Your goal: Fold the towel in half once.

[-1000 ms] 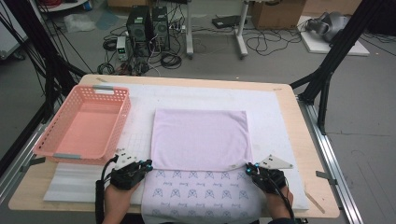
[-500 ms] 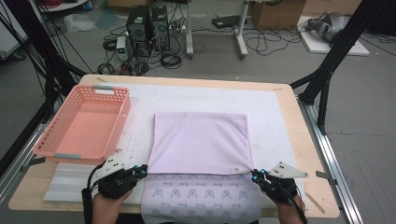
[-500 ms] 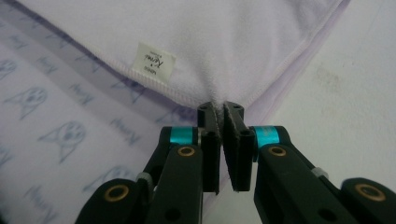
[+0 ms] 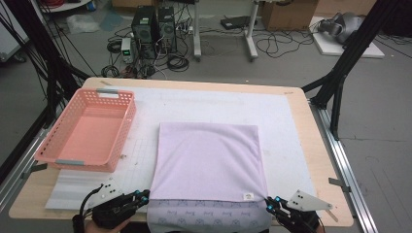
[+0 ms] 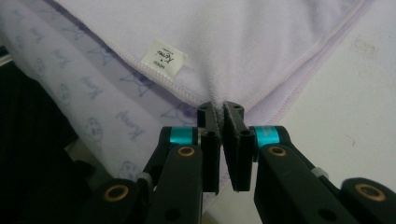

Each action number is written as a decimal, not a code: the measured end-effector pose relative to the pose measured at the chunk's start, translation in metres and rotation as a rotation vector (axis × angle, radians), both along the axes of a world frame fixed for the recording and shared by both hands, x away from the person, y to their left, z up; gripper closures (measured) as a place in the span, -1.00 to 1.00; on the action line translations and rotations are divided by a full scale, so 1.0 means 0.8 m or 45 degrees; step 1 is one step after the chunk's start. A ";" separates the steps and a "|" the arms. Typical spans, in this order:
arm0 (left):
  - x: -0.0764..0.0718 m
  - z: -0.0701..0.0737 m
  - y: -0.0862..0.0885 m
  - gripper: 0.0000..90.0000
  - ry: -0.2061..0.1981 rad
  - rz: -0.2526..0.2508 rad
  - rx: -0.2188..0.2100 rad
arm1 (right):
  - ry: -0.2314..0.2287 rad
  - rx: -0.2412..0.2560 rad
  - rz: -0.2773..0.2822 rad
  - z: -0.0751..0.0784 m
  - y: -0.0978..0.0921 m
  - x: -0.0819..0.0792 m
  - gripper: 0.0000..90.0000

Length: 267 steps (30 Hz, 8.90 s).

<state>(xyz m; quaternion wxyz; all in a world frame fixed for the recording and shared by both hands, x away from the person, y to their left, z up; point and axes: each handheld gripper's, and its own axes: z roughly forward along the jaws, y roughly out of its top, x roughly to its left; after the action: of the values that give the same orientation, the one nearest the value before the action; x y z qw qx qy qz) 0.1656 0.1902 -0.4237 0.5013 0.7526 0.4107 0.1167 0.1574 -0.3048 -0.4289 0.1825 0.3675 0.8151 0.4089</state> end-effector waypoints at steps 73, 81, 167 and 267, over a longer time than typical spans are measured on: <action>0.298 -0.036 -0.032 0.13 0.114 0.195 0.099 | 0.112 -0.017 -0.354 -0.013 0.015 0.285 -0.06; 0.301 -0.036 -0.033 0.87 0.128 0.145 0.105 | 0.165 0.014 -0.258 -0.023 0.011 0.298 0.57; 0.039 -0.027 -0.017 0.08 -0.064 0.062 0.088 | -0.014 0.066 -0.134 -0.014 -0.019 0.016 0.28; 0.063 -0.015 -0.006 0.25 0.045 0.055 -0.012 | -0.019 0.128 -0.119 -0.003 -0.018 0.013 0.33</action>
<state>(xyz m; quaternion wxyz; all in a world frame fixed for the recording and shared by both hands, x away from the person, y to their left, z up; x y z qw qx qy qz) 0.2163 0.1855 -0.4359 0.4950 0.7431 0.4361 0.1123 0.1682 -0.3194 -0.4315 0.1887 0.4108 0.7741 0.4431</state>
